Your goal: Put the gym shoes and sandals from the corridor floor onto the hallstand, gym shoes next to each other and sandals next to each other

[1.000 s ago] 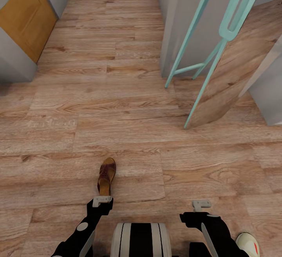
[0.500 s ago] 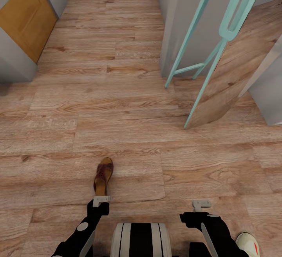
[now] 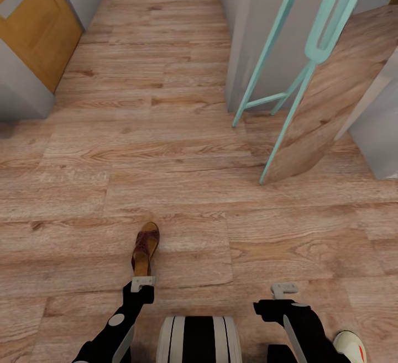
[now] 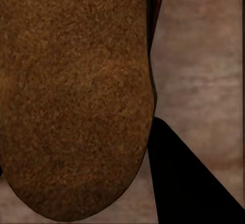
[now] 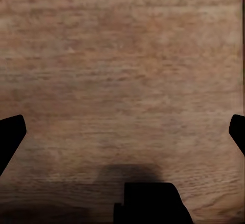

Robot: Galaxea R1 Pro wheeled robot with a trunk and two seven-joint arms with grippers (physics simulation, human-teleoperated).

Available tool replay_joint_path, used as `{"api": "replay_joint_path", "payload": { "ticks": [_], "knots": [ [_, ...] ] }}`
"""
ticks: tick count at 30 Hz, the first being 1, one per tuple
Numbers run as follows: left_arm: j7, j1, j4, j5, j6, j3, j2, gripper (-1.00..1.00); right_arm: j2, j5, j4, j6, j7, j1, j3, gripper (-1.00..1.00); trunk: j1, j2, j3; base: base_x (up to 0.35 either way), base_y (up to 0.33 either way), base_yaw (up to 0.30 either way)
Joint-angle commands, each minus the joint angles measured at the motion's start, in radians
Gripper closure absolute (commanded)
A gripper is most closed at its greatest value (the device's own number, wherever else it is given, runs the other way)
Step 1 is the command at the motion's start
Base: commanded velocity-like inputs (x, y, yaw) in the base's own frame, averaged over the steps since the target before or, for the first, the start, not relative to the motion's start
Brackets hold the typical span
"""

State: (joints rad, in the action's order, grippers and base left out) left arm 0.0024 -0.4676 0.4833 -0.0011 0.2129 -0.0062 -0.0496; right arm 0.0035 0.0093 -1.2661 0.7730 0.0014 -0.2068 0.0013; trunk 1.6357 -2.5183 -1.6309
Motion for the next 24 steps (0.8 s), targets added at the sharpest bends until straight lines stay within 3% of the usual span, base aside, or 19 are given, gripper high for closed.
{"api": "replay_joint_path", "payload": {
  "ticks": [1, 16, 24],
  "knots": [
    [0.002, 0.0, 0.0, -0.004, 0.002, 0.0, 0.0, 1.0, 0.0, 0.001, -0.001, 0.005, 0.0, 0.0, 0.0, -1.0, -0.001, 0.0, 0.004, 0.0, 0.0, 0.0],
    [0.004, 0.0, 0.01, -0.003, 0.0, 0.001, 0.002, 1.0, 0.001, 0.002, 0.0, 0.004, -0.003, 0.0, 0.0, -1.0, -0.007, 0.004, 0.062, 0.0, 0.0, 0.0],
    [0.005, 0.0, 0.06, -0.005, -0.004, 0.002, 0.003, 1.0, 0.001, 0.002, 0.001, 0.004, -0.001, 0.0, 0.0, -1.0, -0.011, 0.005, 0.092, 0.0, 0.0, 0.0]
  ]
}}
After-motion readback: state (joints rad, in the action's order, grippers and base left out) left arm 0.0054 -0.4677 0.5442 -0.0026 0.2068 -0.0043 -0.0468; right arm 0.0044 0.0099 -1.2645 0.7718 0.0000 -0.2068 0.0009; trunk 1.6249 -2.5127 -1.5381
